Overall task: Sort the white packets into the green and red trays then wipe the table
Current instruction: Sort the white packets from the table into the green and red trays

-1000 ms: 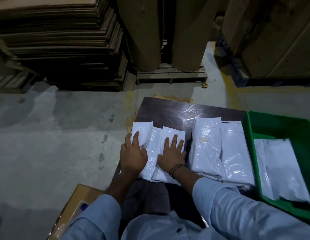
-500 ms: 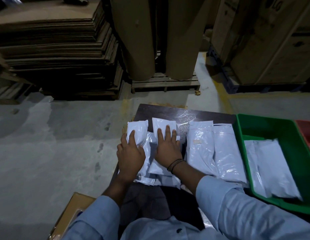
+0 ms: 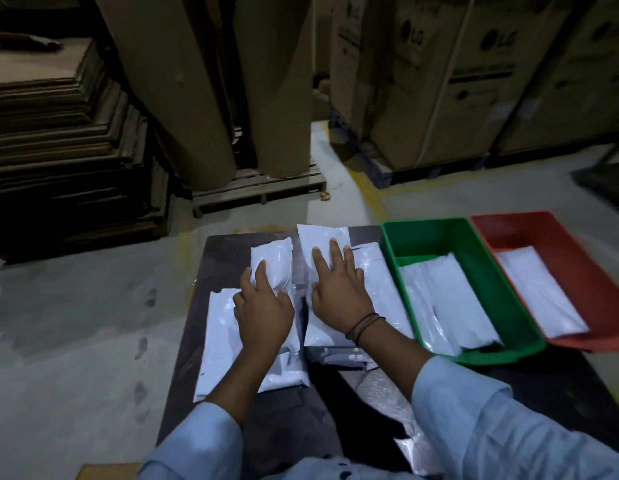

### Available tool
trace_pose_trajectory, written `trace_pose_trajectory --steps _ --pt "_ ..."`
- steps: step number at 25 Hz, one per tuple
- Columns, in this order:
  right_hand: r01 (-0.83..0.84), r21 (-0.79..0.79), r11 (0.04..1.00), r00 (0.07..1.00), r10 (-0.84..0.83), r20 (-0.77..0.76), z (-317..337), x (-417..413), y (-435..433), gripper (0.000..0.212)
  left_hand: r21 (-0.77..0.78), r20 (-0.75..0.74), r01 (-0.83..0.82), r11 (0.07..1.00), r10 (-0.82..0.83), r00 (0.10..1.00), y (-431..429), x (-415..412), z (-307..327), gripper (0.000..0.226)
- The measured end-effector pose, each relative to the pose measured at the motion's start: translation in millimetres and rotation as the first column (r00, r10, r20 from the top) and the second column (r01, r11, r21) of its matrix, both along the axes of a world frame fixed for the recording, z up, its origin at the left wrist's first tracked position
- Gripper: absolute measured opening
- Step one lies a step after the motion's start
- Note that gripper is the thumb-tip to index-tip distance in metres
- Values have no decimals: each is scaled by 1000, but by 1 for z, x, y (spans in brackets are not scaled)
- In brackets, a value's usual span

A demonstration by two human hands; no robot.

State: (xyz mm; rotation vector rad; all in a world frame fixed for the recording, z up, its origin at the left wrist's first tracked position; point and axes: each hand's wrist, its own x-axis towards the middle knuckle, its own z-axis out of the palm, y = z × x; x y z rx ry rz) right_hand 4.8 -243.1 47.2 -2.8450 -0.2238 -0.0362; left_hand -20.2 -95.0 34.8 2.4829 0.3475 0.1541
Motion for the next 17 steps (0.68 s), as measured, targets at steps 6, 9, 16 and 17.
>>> trace_pose_trajectory --steps 6,9,16,17 --pt "136 -18 990 990 -136 35 -6 -22 -101 68 -11 8 134 991 -134 991 -60 4 7 64" --pt "190 -48 981 982 -189 22 -14 -34 -152 68 -32 -6 137 990 -137 990 -83 7 9 64" --pt "235 -161 959 969 -244 -39 -22 -24 -242 67 -33 -20 177 984 -178 984 -147 11 14 65" --pt "229 -184 956 970 -240 -40 -24 -19 -250 67 -32 -21 179 983 -180 983 -155 11 16 65"
